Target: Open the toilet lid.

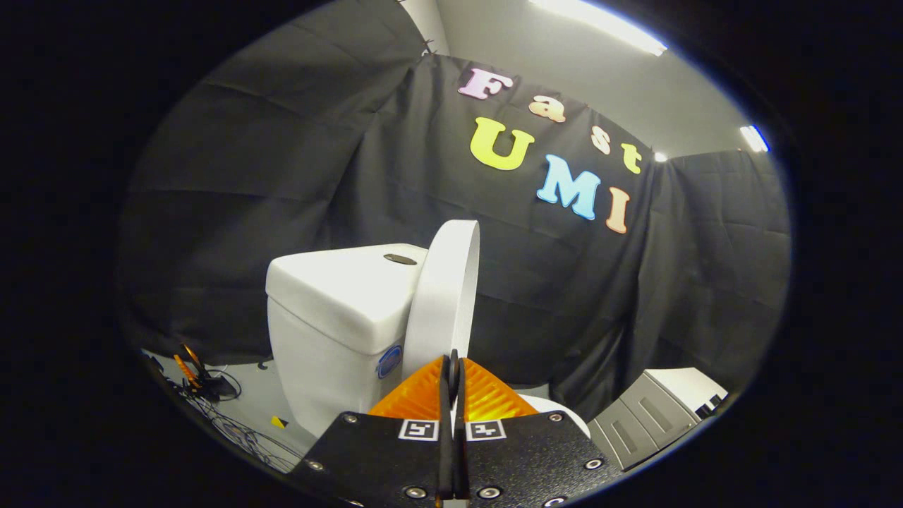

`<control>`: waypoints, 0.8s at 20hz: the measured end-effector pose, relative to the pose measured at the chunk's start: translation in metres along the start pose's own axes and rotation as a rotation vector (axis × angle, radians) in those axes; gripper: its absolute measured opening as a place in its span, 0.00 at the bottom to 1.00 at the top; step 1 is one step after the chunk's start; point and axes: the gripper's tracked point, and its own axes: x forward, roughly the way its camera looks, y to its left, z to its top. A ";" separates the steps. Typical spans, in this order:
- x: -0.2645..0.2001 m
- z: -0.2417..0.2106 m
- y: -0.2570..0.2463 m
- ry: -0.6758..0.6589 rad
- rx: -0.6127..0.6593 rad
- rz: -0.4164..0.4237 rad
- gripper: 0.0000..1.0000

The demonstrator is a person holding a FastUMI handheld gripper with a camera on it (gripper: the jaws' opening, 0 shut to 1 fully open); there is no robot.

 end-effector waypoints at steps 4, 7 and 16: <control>-0.007 0.007 0.006 0.021 -0.040 0.069 0.17; -0.024 0.024 0.021 -0.022 -0.123 0.138 0.52; -0.087 0.095 -0.043 -0.175 0.092 0.365 0.95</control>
